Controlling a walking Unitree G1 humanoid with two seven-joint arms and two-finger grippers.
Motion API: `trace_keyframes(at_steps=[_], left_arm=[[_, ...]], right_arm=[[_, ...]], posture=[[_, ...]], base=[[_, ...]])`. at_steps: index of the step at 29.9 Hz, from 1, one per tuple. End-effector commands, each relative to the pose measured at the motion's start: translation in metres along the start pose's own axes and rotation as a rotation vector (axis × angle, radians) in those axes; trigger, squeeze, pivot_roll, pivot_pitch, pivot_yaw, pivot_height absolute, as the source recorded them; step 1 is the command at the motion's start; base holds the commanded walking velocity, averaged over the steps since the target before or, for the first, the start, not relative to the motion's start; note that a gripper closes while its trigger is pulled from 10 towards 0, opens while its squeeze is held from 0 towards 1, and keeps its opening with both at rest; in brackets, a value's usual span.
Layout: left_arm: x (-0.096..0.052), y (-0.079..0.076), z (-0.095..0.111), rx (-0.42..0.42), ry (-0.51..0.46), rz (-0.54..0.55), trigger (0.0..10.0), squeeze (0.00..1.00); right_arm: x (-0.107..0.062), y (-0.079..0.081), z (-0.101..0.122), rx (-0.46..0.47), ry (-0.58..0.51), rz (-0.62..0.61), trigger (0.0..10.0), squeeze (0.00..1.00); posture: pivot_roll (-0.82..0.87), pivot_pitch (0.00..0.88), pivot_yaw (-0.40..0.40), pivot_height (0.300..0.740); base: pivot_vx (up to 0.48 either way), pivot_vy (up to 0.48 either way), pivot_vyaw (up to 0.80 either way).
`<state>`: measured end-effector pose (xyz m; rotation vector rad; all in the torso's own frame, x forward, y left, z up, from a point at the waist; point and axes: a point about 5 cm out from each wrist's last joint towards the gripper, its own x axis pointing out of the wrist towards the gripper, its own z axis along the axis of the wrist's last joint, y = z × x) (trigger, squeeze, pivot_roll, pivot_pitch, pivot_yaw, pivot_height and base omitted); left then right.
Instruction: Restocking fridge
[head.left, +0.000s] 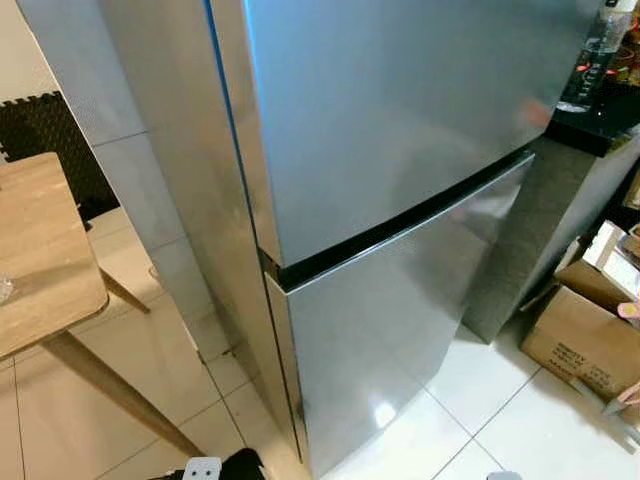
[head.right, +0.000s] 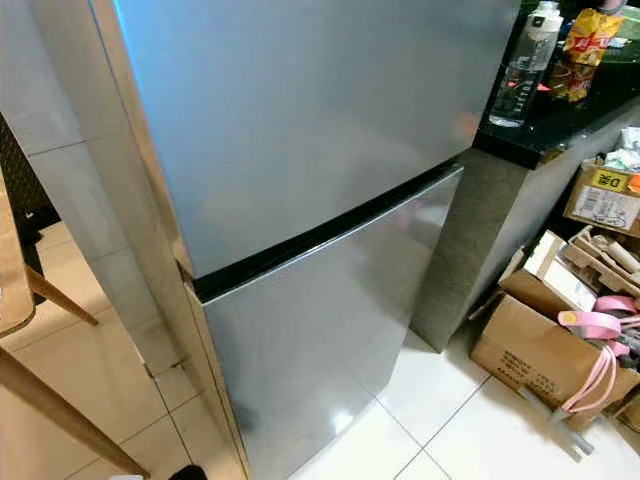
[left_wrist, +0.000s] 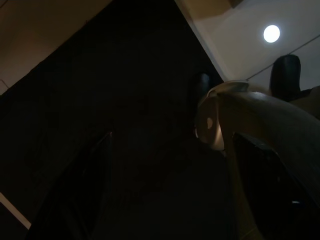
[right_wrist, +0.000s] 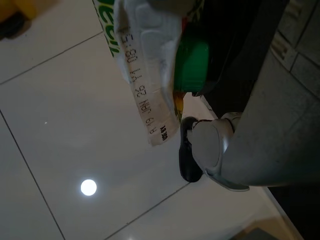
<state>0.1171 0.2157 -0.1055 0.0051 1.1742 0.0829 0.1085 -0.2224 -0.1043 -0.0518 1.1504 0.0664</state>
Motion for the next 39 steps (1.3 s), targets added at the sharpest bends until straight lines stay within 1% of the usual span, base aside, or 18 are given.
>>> trace_keyframes(at_steps=[1, 3, 8, 10, 11, 12, 15, 17, 22, 23, 24, 28, 29, 30, 31, 32, 35, 39], left_arm=[[-0.002, 0.006, -0.009, 0.003, 0.022, 0.011, 10.0, 0.00], [-0.004, 0.015, -0.013, 0.004, 0.027, 0.020, 10.0, 0.00], [-0.004, 0.019, -0.011, 0.007, 0.022, 0.024, 10.0, 0.00], [-0.003, 0.016, -0.009, 0.009, 0.018, 0.021, 10.0, 0.00], [-0.002, 0.008, -0.004, 0.011, 0.011, 0.011, 10.0, 0.00], [-0.002, 0.008, -0.004, 0.011, 0.011, 0.011, 10.0, 0.00], [0.001, -0.009, 0.002, 0.013, 0.000, -0.008, 10.0, 0.00], [0.002, -0.012, 0.003, 0.016, 0.000, -0.012, 10.0, 0.00], [0.000, -0.005, -0.001, 0.006, 0.004, -0.013, 10.0, 0.00], [-0.001, 0.005, -0.004, 0.006, 0.008, -0.005, 10.0, 0.00], [-0.002, 0.008, -0.005, 0.005, 0.009, -0.003, 10.0, 0.00], [-0.002, 0.011, -0.006, -0.002, 0.010, -0.002, 10.0, 0.00], [-0.002, 0.009, -0.005, -0.007, 0.010, -0.013, 10.0, 0.00], [0.000, -0.002, -0.001, -0.004, 0.011, -0.035, 10.0, 0.00], [0.001, -0.006, 0.001, 0.001, 0.011, -0.043, 10.0, 0.00], [0.001, -0.006, 0.001, 0.001, 0.011, -0.043, 10.0, 0.00], [0.003, -0.023, 0.008, -0.004, 0.003, -0.059, 10.0, 0.00], [0.004, -0.026, 0.011, -0.034, -0.009, -0.050, 10.0, 0.00]], right_arm=[[0.000, 0.000, -0.003, -0.001, 0.009, 0.003, 10.0, 0.00], [0.000, 0.000, -0.003, -0.003, 0.010, 0.004, 10.0, 0.00], [0.000, 0.000, -0.002, -0.005, 0.008, 0.005, 10.0, 0.00], [0.000, 0.000, -0.002, -0.006, 0.007, 0.006, 10.0, 0.00], [0.000, 0.000, -0.001, -0.007, 0.006, 0.006, 10.0, 0.00], [0.000, 0.000, -0.001, -0.007, 0.006, 0.006, 10.0, 0.00], [0.000, 0.000, 0.000, -0.008, 0.004, 0.006, 10.0, 0.00], [0.000, 0.000, 0.000, -0.007, 0.004, 0.006, 10.0, 0.00], [0.000, 0.000, -0.001, -0.006, 0.005, 0.008, 10.0, 0.00], [0.000, 0.000, -0.001, -0.005, 0.006, 0.008, 10.0, 0.00], [0.000, 0.000, -0.001, -0.004, 0.006, 0.008, 10.0, 0.00], [0.000, 0.000, -0.001, -0.003, 0.006, 0.009, 10.0, 0.00], [0.000, 0.000, -0.001, -0.002, 0.006, 0.009, 10.0, 0.00], [0.000, 0.000, -0.001, -0.002, 0.006, 0.009, 10.0, 0.00], [0.000, 0.000, -0.001, -0.001, 0.005, 0.009, 10.0, 0.00], [0.000, 0.000, -0.001, -0.001, 0.005, 0.009, 10.0, 0.00], [0.000, 0.000, -0.001, 0.000, 0.004, 0.010, 10.0, 0.00], [0.000, 0.001, -0.001, 0.000, 0.004, 0.012, 10.0, 0.00]], posture=[[-0.04, 0.000, -0.009, 0.740], [-0.04, 0.000, -0.009, 0.740], [-0.04, 0.000, -0.009, 0.740], [-0.04, 0.000, -0.009, 0.740], [-0.04, 0.000, -0.009, 0.740], [-0.04, 0.000, -0.009, 0.740], [-0.04, 0.000, -0.010, 0.740], [-0.04, 0.000, -0.010, 0.740], [-0.04, 0.000, -0.010, 0.740], [-0.04, 0.000, -0.010, 0.740], [-0.04, 0.000, -0.010, 0.740], [-0.04, 0.000, -0.010, 0.740], [-0.04, 0.000, -0.011, 0.740], [-0.04, 0.000, -0.011, 0.740], [-0.04, 0.000, -0.011, 0.740], [-0.04, 0.000, -0.011, 0.740], [-0.04, 0.000, -0.011, 0.740], [-0.04, 0.000, -0.011, 0.740]], base=[[-0.368, 0.000, 0.00], [-0.368, 0.000, 0.00], [-0.368, 0.000, 0.00], [-0.364, 0.000, 0.00], [-0.364, 0.000, 0.00], [-0.364, 0.000, 0.00], [-0.336, 0.000, 0.00], [-0.135, 0.000, 0.00], [0.000, 0.000, 0.00], [0.000, 0.000, 0.00], [0.000, 0.000, 0.00], [0.000, 0.000, 0.00], [0.000, 0.000, 0.00], [0.000, -0.472, 0.00], [0.000, -0.472, 0.00], [0.000, -0.472, 0.00], [0.000, -0.472, 0.00], [0.000, -0.350, 0.00]])
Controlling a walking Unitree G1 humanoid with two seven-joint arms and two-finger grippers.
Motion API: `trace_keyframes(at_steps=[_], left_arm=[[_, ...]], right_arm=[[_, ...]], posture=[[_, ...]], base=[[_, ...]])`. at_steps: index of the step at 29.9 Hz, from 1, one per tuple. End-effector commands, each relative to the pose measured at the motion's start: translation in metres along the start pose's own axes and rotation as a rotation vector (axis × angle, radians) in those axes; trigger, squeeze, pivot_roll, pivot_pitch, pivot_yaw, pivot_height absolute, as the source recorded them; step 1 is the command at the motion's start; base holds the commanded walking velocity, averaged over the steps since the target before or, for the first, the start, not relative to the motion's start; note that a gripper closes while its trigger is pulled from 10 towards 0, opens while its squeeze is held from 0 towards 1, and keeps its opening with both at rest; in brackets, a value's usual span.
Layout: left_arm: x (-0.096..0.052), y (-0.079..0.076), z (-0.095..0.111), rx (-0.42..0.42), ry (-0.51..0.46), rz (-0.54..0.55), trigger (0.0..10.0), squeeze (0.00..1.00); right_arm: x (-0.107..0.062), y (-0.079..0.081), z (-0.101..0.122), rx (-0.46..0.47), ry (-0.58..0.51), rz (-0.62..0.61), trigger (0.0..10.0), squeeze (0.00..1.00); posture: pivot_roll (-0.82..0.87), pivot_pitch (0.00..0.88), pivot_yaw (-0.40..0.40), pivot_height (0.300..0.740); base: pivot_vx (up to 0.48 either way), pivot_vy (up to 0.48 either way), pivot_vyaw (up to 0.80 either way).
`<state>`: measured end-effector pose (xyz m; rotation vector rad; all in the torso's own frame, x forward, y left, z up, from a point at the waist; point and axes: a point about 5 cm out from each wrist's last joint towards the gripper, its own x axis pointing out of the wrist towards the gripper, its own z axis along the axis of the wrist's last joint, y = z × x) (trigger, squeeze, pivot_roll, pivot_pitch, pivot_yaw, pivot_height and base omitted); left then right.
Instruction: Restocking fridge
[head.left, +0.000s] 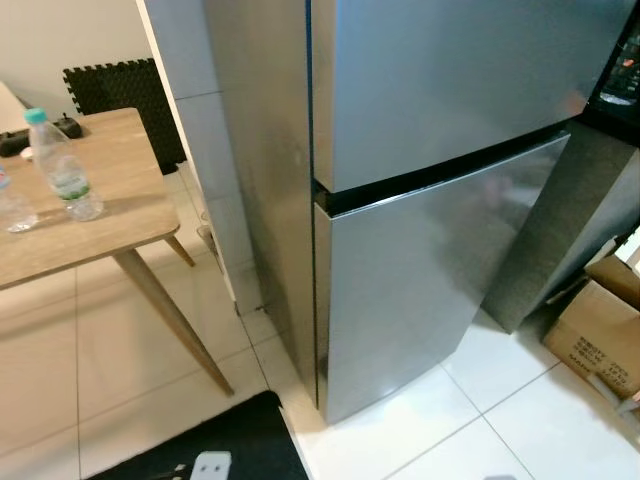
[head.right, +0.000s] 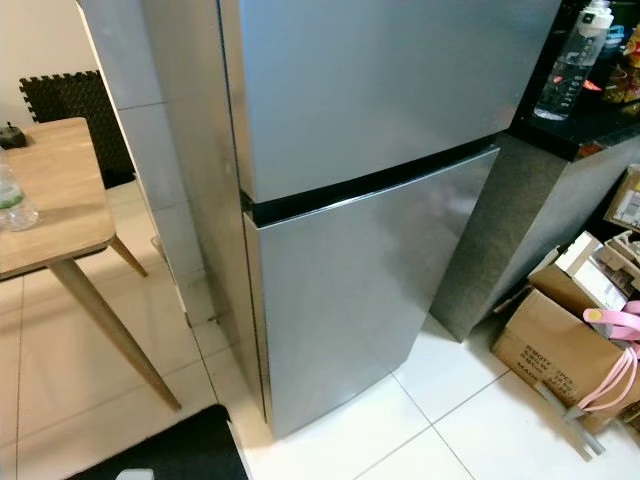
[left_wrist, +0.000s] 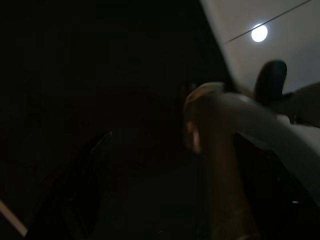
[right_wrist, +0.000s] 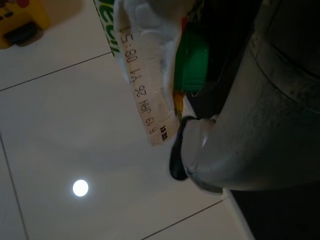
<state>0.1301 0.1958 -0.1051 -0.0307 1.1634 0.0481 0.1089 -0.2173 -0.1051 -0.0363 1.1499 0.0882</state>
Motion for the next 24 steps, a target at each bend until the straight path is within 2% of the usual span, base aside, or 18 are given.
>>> trace_keyframes(at_steps=[1, 6, 10, 11, 12, 13, 15, 17, 20, 22, 24], left_arm=[[0.001, -0.005, -0.001, -0.023, 0.000, -0.004, 10.0, 0.00], [0.001, -0.003, 0.002, -0.019, -0.010, 0.010, 10.0, 0.00], [-0.002, 0.013, 0.002, -0.019, -0.015, 0.035, 10.0, 0.00], [-0.002, 0.013, 0.002, -0.019, -0.015, 0.035, 10.0, 0.00], [-0.004, 0.027, 0.001, -0.031, -0.025, 0.058, 10.0, 0.00], [-0.005, 0.033, 0.001, -0.045, -0.034, 0.070, 10.0, 0.00], [-0.006, 0.036, 0.001, -0.057, -0.044, 0.081, 10.0, 0.00], [-0.008, 0.045, 0.016, -0.153, -0.122, 0.116, 10.0, 0.00], [-0.008, 0.048, 0.022, -0.189, -0.148, 0.122, 10.0, 0.00], [-0.011, 0.056, 0.055, -0.285, -0.283, 0.109, 10.0, 0.00], [-0.016, 0.062, 0.086, -0.335, -0.407, 0.077, 10.0, 0.00]], right_arm=[[-0.001, -0.004, -0.001, -0.001, 0.005, -0.013, 10.0, 0.00], [-0.001, -0.004, -0.001, -0.001, 0.006, -0.010, 10.0, 0.00], [-0.001, -0.003, -0.001, -0.002, 0.005, -0.008, 10.0, 0.00], [-0.001, -0.003, -0.001, -0.002, 0.005, -0.008, 10.0, 0.00], [-0.001, -0.003, 0.000, -0.002, 0.003, -0.008, 10.0, 0.00], [-0.001, -0.003, 0.000, -0.002, 0.003, -0.008, 10.0, 0.00], [-0.001, -0.003, 0.000, -0.002, 0.002, -0.008, 10.0, 0.00], [-0.001, -0.003, 0.001, 0.002, -0.004, -0.011, 10.0, 0.00], [-0.001, -0.003, 0.001, 0.003, -0.006, -0.012, 10.0, 0.00], [-0.001, -0.003, 0.001, 0.006, -0.010, -0.014, 10.0, 0.00], [-0.001, -0.004, 0.001, 0.008, -0.012, -0.016, 10.0, 0.00]], posture=[[-0.04, 0.000, -0.011, 0.740], [-0.04, 0.000, -0.011, 0.740], [-0.04, 0.000, -0.010, 0.740], [-0.04, 0.000, -0.010, 0.740], [-0.04, 0.000, -0.008, 0.740], [-0.04, 0.000, -0.006, 0.740], [-0.04, 0.000, -0.006, 0.740], [-0.04, 0.000, -0.008, 0.740], [-0.04, 0.000, -0.008, 0.740], [-0.04, 0.000, -0.008, 0.740], [-0.04, 0.000, -0.008, 0.740]], base=[[0.000, 0.000, 0.00], [0.000, 0.000, 0.00], [0.000, 0.000, 0.00], [0.000, 0.000, 0.00], [0.000, 0.000, 0.00], [0.000, 0.000, 0.00], [0.000, 0.000, 0.00], [0.000, 0.000, 0.00], [0.000, 0.000, 0.00], [0.000, 0.000, 0.00], [0.000, 0.000, 0.00]])
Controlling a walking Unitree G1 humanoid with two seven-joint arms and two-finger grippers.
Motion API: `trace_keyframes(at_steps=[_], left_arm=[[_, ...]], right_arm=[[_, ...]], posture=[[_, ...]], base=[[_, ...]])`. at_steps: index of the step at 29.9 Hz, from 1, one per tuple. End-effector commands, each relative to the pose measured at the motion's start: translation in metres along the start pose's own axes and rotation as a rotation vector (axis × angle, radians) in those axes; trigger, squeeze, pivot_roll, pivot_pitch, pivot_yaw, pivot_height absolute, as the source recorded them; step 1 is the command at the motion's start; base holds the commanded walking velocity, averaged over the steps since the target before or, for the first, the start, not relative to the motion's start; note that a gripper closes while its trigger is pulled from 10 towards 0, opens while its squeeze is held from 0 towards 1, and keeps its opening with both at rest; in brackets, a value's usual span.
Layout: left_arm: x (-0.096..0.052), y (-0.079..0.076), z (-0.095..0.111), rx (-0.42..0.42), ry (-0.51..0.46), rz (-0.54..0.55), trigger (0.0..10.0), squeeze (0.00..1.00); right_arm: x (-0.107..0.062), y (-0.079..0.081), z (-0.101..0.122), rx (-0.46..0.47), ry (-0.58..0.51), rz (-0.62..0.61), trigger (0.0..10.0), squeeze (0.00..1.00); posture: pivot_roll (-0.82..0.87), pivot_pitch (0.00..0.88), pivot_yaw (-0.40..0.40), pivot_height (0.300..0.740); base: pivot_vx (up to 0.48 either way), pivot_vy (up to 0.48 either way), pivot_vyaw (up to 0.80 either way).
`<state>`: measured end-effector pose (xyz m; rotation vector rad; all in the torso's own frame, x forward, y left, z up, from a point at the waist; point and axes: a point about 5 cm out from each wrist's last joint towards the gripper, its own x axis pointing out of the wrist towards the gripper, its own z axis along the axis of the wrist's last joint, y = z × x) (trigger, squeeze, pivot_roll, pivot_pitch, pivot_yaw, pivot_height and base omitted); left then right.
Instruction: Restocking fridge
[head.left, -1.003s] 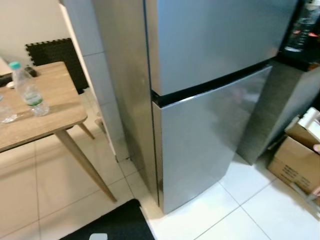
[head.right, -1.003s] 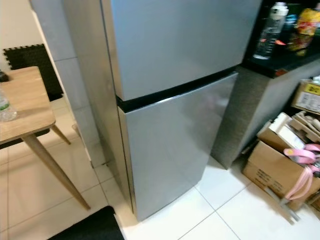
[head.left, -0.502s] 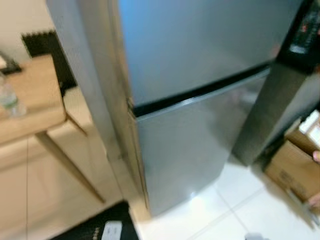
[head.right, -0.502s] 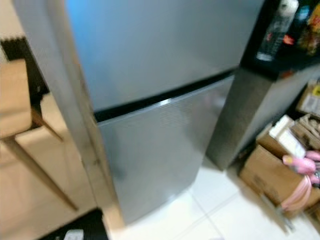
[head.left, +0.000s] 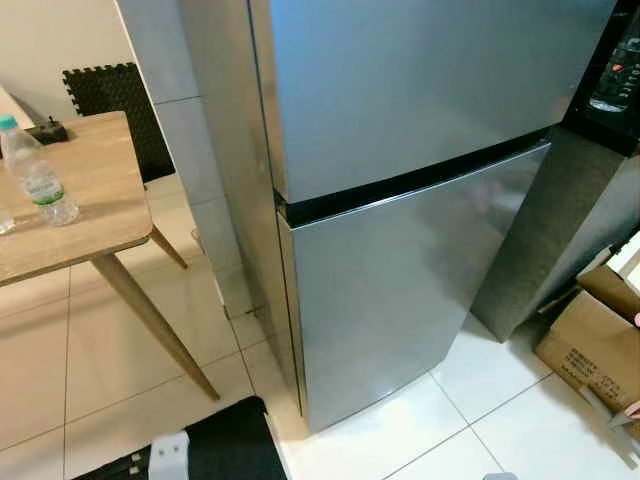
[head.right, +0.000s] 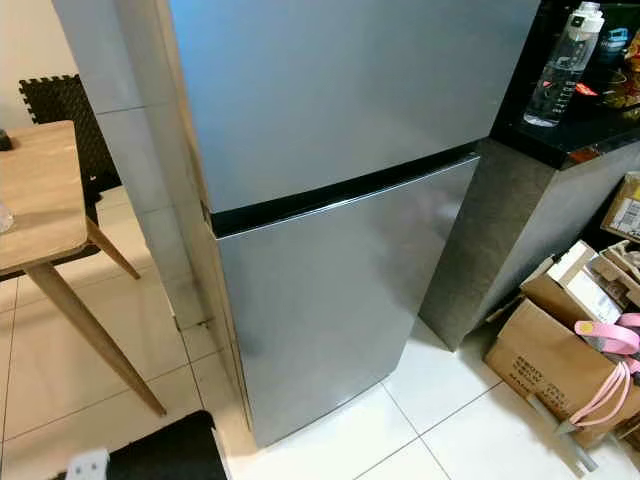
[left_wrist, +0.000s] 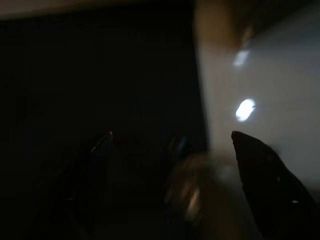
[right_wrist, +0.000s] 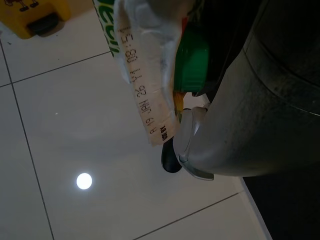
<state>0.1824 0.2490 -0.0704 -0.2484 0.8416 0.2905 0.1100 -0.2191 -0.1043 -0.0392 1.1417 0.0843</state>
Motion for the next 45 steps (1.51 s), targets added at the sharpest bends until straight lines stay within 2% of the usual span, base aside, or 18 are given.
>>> trace_keyframes(at_steps=[1, 2, 3, 5, 6, 7, 9, 10, 15, 23, 26, 28, 33, 36, 37, 38, 39, 45], left_arm=[[0.002, 0.004, 0.025, -0.028, -0.099, -0.008, 10.0, 0.00], [0.004, 0.000, 0.044, -0.054, -0.164, -0.051, 10.0, 0.00], [0.004, -0.005, 0.063, -0.068, -0.227, -0.099, 10.0, 0.78], [0.004, -0.010, 0.080, -0.078, -0.286, -0.146, 10.0, 0.78], [0.003, -0.015, 0.100, -0.078, -0.354, -0.195, 10.0, 1.00], [0.003, -0.015, 0.100, -0.078, -0.354, -0.195, 10.0, 1.00], [-0.005, -0.028, 0.150, -0.067, -0.525, -0.320, 10.0, 1.00], [-0.005, -0.028, 0.150, -0.067, -0.525, -0.320, 10.0, 1.00], [-0.025, -0.050, 0.206, 0.016, -0.722, -0.518, 10.0, 1.00], [-0.033, -0.064, 0.218, 0.083, -0.779, -0.641, 10.0, 1.00], [-0.038, -0.077, 0.220, 0.130, -0.776, -0.782, 10.0, 1.00], [-0.038, -0.077, 0.220, 0.130, -0.776, -0.782, 10.0, 1.00], [-0.049, -0.091, 0.222, 0.254, -0.731, -1.045, 10.0, 1.00], [-0.053, -0.093, 0.221, 0.295, -0.706, -1.107, 10.0, 1.00], [-0.055, -0.095, 0.220, 0.342, -0.665, -1.170, 10.0, 0.49], [-0.055, -0.095, 0.220, 0.342, -0.665, -1.170, 10.0, 0.49], [-0.056, -0.097, 0.217, 0.376, -0.627, -1.220, 10.0, 0.00], [-0.057, -0.104, 0.210, 0.440, -0.565, -1.292, 10.0, 0.00]], right_arm=[[0.000, -0.002, 0.000, 0.009, -0.004, -0.011, 10.0, 0.00], [0.000, -0.002, 0.000, 0.009, -0.004, -0.012, 10.0, 0.00], [0.000, -0.002, 0.000, 0.010, -0.004, -0.012, 10.0, 0.00], [0.000, -0.002, 0.000, 0.010, -0.003, -0.012, 10.0, 0.00], [0.000, -0.002, 0.000, 0.009, -0.003, -0.012, 10.0, 0.00], [0.000, -0.002, 0.000, 0.009, -0.003, -0.012, 10.0, 0.00], [-0.001, -0.004, 0.000, 0.008, -0.009, -0.032, 10.0, 0.00], [-0.001, -0.004, 0.000, 0.008, -0.009, -0.032, 10.0, 0.00], [-0.005, -0.026, 0.004, -0.037, -0.012, -0.163, 10.0, 0.00], [-0.010, -0.046, 0.013, -0.077, -0.038, -0.277, 10.0, 0.00], [-0.010, -0.048, 0.024, -0.083, -0.076, -0.296, 10.0, 0.00], [-0.010, -0.048, 0.024, -0.083, -0.076, -0.296, 10.0, 0.00], [-0.010, -0.053, 0.047, -0.128, -0.158, -0.338, 10.0, 0.00], [-0.011, -0.055, 0.056, -0.153, -0.187, -0.351, 10.0, 0.00], [-0.011, -0.056, 0.067, -0.171, -0.222, -0.356, 10.0, 0.00], [-0.011, -0.056, 0.067, -0.171, -0.222, -0.356, 10.0, 0.00], [-0.011, -0.054, 0.076, -0.186, -0.251, -0.349, 10.0, 0.00], [-0.008, -0.042, 0.092, -0.218, -0.302, -0.313, 10.0, 0.00]], posture=[[-0.04, 0.000, -0.008, 0.740], [-0.04, 0.000, -0.007, 0.740], [-0.04, 0.000, -0.008, 0.740], [-0.04, 0.000, -0.008, 0.740], [-0.04, 0.000, -0.007, 0.740], [-0.04, 0.000, -0.007, 0.740], [-0.04, 0.000, -0.005, 0.740], [-0.04, 0.000, -0.005, 0.740], [-0.04, 0.000, 0.000, 0.740], [-0.04, 0.000, -0.001, 0.740], [-0.04, 0.000, -0.001, 0.740], [-0.04, 0.000, -0.001, 0.740], [-0.04, 0.000, 0.003, 0.740], [-0.04, 0.000, 0.003, 0.740], [-0.04, 0.000, 0.002, 0.740], [-0.04, 0.000, 0.002, 0.740], [-0.04, 0.000, 0.001, 0.740], [-0.04, 0.000, 0.002, 0.740]], base=[[0.000, 0.000, 0.00], [0.000, 0.000, 0.00], [0.000, 0.000, 0.00], [0.000, 0.000, 0.00], [0.000, 0.000, 0.00], [0.000, 0.000, 0.00], [0.000, 0.000, 0.00], [0.000, 0.000, 0.00], [0.000, 0.000, 0.00], [0.000, 0.000, 0.00], [0.000, 0.000, 0.00], [0.000, 0.000, 0.00], [0.000, 0.000, 0.00], [0.000, 0.000, 0.00], [0.000, 0.000, 0.00], [0.000, 0.000, 0.00], [0.000, 0.000, 0.00], [0.000, 0.000, 0.00]])
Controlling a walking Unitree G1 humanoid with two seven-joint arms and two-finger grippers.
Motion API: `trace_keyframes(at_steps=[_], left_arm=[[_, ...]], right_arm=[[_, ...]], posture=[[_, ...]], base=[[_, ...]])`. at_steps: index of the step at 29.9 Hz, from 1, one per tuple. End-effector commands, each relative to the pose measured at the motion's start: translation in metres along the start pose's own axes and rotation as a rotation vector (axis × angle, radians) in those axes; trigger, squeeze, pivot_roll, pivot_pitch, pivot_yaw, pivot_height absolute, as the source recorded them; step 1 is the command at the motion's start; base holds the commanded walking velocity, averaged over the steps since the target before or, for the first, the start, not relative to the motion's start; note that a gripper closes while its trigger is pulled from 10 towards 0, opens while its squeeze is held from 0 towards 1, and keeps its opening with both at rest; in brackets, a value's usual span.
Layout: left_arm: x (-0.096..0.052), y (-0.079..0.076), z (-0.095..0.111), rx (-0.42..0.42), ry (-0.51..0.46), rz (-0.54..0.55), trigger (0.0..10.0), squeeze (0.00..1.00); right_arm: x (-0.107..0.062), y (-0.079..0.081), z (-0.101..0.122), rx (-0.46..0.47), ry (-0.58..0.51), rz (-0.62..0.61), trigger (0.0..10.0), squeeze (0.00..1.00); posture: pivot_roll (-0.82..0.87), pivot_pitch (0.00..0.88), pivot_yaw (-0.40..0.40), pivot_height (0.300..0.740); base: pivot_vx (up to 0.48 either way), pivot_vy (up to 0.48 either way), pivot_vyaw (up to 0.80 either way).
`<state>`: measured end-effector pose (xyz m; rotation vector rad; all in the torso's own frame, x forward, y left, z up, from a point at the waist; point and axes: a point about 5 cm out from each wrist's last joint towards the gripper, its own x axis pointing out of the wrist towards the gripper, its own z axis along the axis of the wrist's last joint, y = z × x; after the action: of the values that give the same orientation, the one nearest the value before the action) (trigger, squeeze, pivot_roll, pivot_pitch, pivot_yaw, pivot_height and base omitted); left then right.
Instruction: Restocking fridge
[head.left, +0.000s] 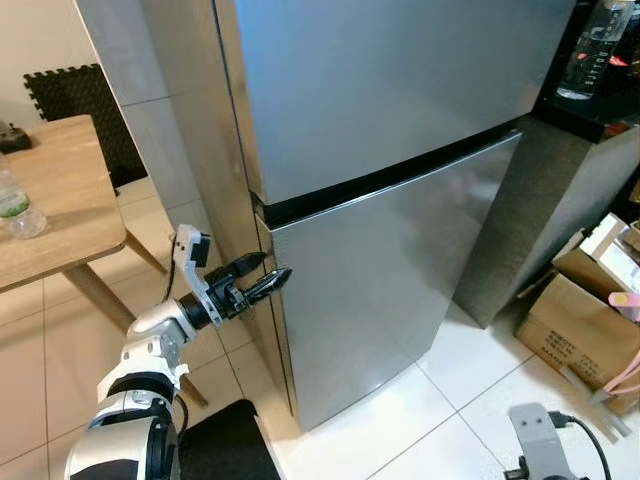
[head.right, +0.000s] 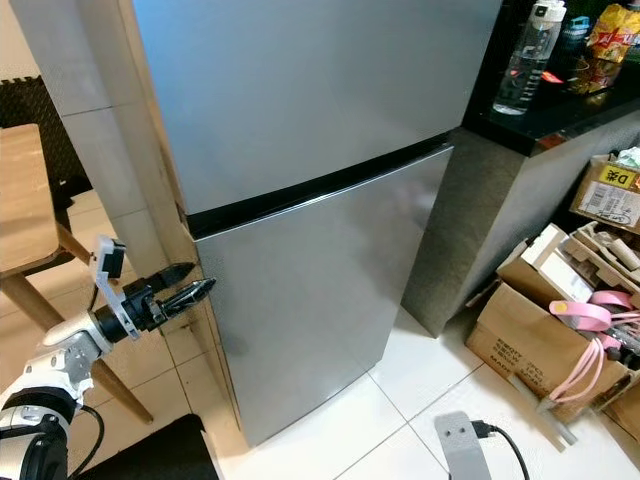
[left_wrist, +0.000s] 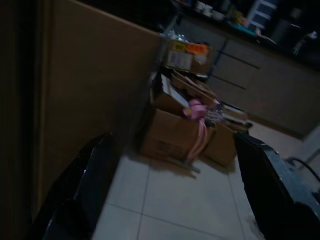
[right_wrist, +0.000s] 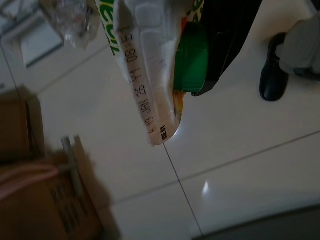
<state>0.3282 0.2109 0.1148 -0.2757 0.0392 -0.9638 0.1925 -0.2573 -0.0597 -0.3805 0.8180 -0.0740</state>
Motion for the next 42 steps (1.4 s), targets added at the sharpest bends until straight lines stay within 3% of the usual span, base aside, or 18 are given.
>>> trace_keyframes(at_steps=[1, 6, 8, 15, 20, 21, 26, 27, 33, 42], left_arm=[[0.000, 0.000, 0.003, 0.032, 0.041, -0.022, 10.0, 0.00], [0.004, 0.002, 0.006, 0.065, 0.069, -0.007, 10.0, 0.00], [0.008, 0.009, 0.016, 0.139, 0.055, 0.091, 10.0, 0.00], [0.011, 0.020, 0.037, 0.234, -0.006, 0.254, 10.0, 0.00], [0.013, 0.021, 0.043, 0.242, -0.034, 0.269, 10.0, 0.00], [0.022, 0.015, 0.043, 0.224, -0.032, 0.186, 10.0, 0.00], [0.028, 0.011, 0.041, 0.216, -0.017, 0.125, 10.0, 0.00], [0.033, 0.006, 0.033, 0.221, 0.040, 0.060, 10.0, 0.00], [0.044, -0.009, 0.013, 0.230, 0.171, -0.108, 10.0, 0.00], [0.051, -0.018, 0.002, 0.233, 0.218, -0.195, 10.0, 0.00]], right_arm=[[0.001, 0.004, 0.003, -0.009, -0.014, 0.011, 10.0, 0.00], [0.001, 0.011, 0.005, -0.020, -0.021, 0.038, 10.0, 0.00], [0.000, 0.013, 0.001, -0.020, -0.012, 0.046, 10.0, 0.00], [-0.002, 0.013, -0.004, -0.017, -0.001, 0.048, 10.0, 0.00], [-0.002, 0.013, -0.005, -0.017, 0.000, 0.048, 10.0, 0.00], [-0.002, 0.012, -0.006, -0.017, 0.001, 0.048, 10.0, 0.00], [-0.002, 0.012, -0.006, -0.017, 0.002, 0.048, 10.0, 0.00], [-0.002, 0.011, -0.006, -0.017, 0.004, 0.046, 10.0, 0.00], [-0.003, 0.007, -0.008, -0.010, 0.014, 0.035, 10.0, 0.00], [-0.004, 0.005, -0.011, -0.004, 0.020, 0.028, 10.0, 0.00]], posture=[[-0.04, 0.000, 0.002, 0.740], [-0.04, 0.000, 0.001, 0.740], [-0.04, 0.000, 0.002, 0.740], [-0.05, 0.000, 0.005, 0.740], [-0.05, 0.000, 0.002, 0.740], [-0.06, 0.000, -0.002, 0.740], [-0.06, 0.000, -0.002, 0.740], [-0.06, 0.000, -0.003, 0.740], [-0.06, 0.000, -0.004, 0.740], [-0.07, 0.000, -0.003, 0.740]], base=[[0.000, 0.000, 0.00], [0.000, 0.000, 0.00], [0.000, 0.000, 0.00], [0.000, 0.000, 0.00], [0.000, 0.000, 0.00], [0.000, 0.000, 0.00], [0.000, 0.000, 0.00], [0.000, 0.000, 0.00], [0.000, 0.000, 0.00], [0.000, 0.000, 0.00]])
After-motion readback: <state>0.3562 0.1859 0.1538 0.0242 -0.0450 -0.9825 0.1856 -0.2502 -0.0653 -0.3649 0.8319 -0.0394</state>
